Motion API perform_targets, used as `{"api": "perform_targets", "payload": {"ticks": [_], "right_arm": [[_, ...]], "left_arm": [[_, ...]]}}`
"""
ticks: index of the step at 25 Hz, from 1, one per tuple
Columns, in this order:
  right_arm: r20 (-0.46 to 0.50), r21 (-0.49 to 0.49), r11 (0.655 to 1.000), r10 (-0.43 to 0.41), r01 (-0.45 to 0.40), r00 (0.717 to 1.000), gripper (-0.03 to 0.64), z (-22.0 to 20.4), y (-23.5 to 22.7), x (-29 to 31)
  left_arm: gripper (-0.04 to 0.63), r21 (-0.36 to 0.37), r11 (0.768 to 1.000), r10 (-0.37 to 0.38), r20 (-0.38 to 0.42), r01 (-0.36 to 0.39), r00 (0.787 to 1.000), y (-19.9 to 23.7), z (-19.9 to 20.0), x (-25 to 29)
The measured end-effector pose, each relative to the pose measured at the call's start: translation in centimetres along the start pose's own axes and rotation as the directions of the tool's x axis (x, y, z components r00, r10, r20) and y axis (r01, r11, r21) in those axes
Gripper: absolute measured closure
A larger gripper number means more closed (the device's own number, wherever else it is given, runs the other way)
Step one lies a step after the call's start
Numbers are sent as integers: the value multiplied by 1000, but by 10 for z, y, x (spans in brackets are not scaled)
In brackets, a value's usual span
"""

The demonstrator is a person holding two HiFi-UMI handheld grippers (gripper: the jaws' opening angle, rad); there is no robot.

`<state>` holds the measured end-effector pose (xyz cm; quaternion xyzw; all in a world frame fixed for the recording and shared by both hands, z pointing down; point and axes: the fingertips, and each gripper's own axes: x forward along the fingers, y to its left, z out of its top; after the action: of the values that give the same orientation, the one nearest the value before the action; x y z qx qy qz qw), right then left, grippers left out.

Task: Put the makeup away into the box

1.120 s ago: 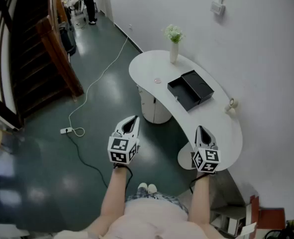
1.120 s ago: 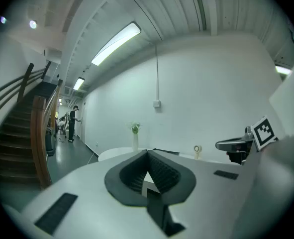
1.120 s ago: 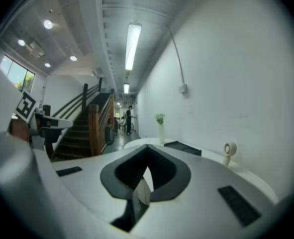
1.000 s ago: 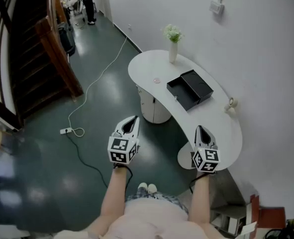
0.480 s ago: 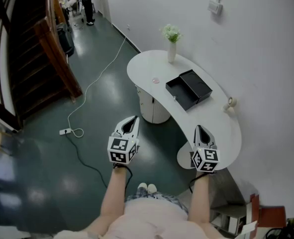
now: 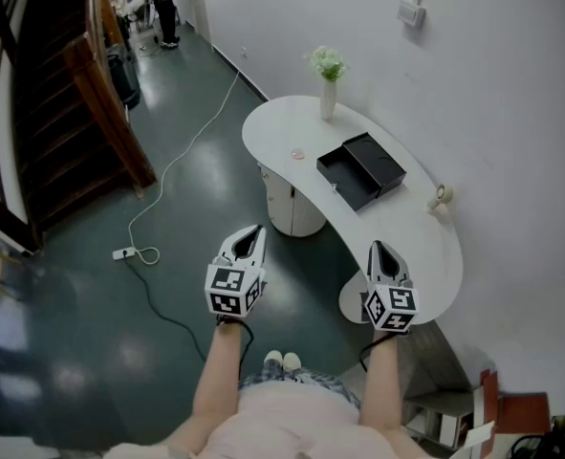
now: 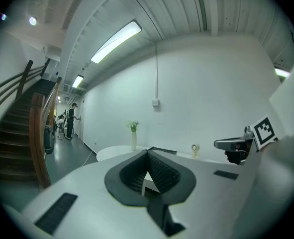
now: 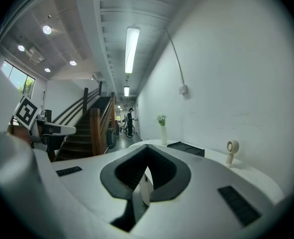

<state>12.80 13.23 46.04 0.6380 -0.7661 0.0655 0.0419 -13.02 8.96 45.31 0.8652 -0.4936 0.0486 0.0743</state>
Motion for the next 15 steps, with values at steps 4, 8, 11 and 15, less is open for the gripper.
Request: {"api": "perform_targets", "payload": {"ticks": [4,8,11,15], "right_arm": [[-11,-7,1000,-12,12,1000,601,-2,0,-1],[-15,-1,1000,-21,21,1000,601,-3,-2,0],[-15,1,1000,-22,22,1000,601,-4,-3,1],[-17,3,1000,-17,17,1000,601,-4,-1,1]], "left_arm": [[571,-9,1000,-2,-7,2,1000,0,-5,-1],[569,-42,999,-10,24,11,1000,1,-3,-2],[568,-52,998,-24,33,26,999,2,-1,-3],[496,-63,997,-46,41,49,998,1,-1,-7]]}}
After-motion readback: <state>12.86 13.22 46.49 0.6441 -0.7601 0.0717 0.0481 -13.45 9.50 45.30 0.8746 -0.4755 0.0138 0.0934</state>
